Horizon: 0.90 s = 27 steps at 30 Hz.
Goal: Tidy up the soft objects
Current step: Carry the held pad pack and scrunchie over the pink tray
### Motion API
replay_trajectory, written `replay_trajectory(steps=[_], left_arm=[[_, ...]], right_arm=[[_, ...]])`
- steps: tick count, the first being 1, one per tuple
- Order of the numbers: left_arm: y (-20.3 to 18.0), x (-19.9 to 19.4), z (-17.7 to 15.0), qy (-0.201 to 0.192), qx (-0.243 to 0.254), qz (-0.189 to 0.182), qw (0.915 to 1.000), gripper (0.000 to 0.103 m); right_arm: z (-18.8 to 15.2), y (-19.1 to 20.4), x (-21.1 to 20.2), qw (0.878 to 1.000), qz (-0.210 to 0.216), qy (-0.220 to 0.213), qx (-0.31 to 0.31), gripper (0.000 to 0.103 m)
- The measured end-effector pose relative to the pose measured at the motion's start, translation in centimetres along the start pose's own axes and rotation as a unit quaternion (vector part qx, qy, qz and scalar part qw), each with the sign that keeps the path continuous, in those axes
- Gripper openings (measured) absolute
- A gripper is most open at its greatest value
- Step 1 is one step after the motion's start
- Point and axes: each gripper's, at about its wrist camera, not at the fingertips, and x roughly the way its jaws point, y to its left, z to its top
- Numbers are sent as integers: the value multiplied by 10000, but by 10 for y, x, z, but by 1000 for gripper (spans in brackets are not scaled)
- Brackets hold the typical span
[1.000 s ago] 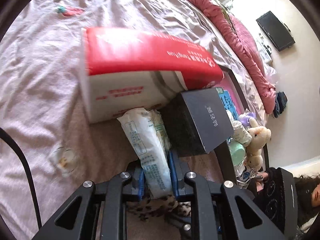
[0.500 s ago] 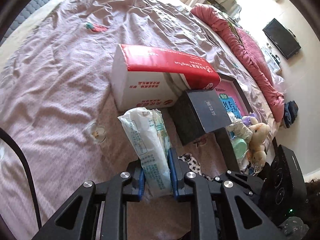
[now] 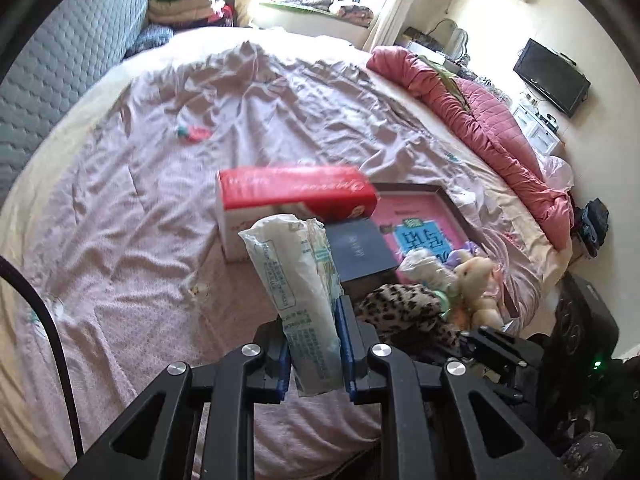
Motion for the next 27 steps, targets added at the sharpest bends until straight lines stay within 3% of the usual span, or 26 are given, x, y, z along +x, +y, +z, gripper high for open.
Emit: replay_trajectory(steps=[15, 27], left_arm=[[-70, -29, 12, -249, 498, -98, 9984, 20], [-118, -21, 18, -269, 908, -87, 9955, 20]], right_arm=[[23, -23, -81, 9975, -164, -672, 175, 14], [31, -73, -139, 9913, -702, -1031, 420, 14]])
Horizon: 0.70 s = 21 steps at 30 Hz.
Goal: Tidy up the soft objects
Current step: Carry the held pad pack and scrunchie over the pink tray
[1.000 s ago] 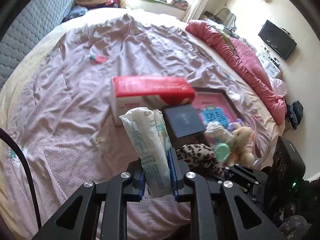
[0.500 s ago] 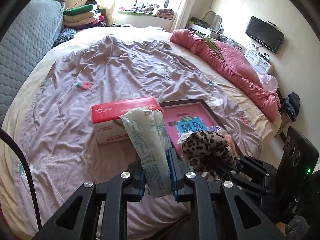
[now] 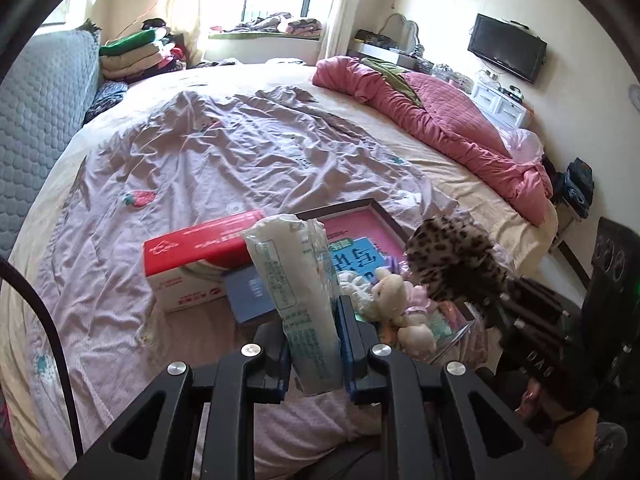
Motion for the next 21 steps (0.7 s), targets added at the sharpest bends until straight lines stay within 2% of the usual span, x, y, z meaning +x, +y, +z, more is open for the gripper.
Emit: replay_trajectory(steps=[11, 21], left_arm=[[-47, 24, 2, 106, 346, -112, 9993, 20], [-70, 56, -12, 428, 510, -192, 9976, 20]], right_arm=[[10, -44, -41, 9988, -413, -226, 149, 14], [10, -63, -45, 9982, -469, -253, 274, 14]])
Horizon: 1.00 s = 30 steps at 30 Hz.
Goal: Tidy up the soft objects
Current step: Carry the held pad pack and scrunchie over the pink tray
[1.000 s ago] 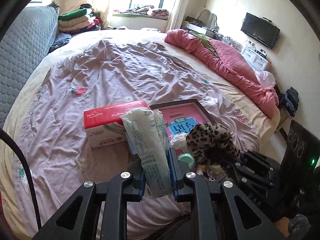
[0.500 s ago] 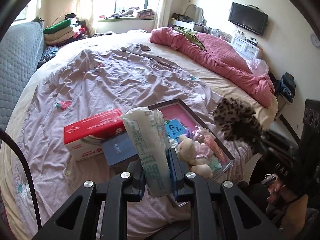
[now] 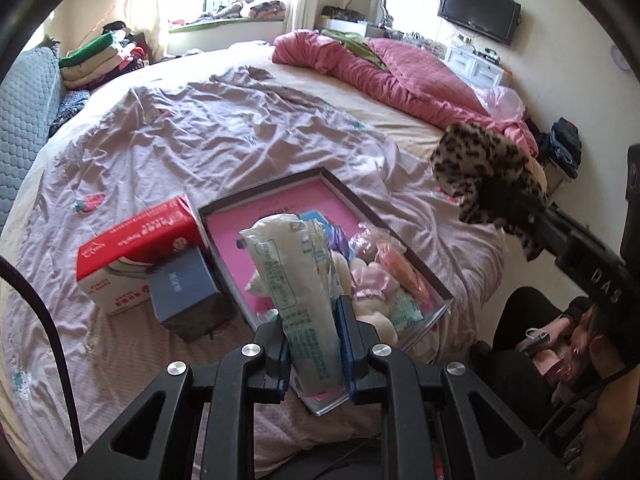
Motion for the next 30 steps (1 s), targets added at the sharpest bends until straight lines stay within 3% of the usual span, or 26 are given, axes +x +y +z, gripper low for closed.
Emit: replay_trajectory(steps=[25, 30], left_arm=[[-11, 54, -18, 466, 102, 62, 9988, 20], [-10, 68, -23, 588, 115, 75, 9982, 20]], right_arm=[[-19, -22, 26, 9995, 15, 219, 212, 15], [-25, -24, 41, 9989, 0, 425, 185, 16]])
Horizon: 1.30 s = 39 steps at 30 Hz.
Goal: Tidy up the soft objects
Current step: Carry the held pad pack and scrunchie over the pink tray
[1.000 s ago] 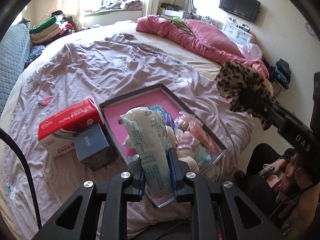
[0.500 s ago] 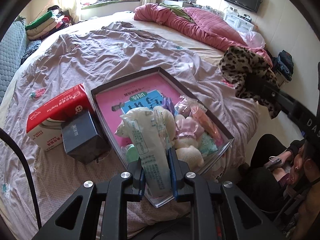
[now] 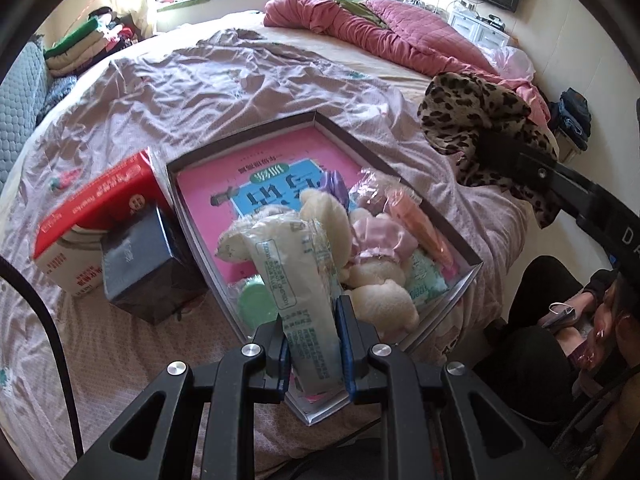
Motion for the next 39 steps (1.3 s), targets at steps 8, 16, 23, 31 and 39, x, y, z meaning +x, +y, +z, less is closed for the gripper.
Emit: replay_trajectory(steps=[8, 16, 23, 31, 39], left_arm=[[4, 14, -2, 98, -37, -22, 9999, 20], [9, 26, -2, 175, -142, -108, 9997, 20], [10, 31, -3, 170, -151, -182, 9996, 20], [12, 33, -3, 145, -148, -202, 9996, 20], [12, 33, -3, 123, -112, -210, 9996, 20]], right_arm=[[-8, -6, 16, 9999, 8, 110, 45, 16], [-8, -14, 19, 9999, -53, 90, 126, 16], [-6, -10, 28, 9999, -5, 151, 69, 17], [-9, 0, 54, 9992, -10, 397, -71, 17], [-18, -1, 70, 9984, -49, 564, -68, 17]])
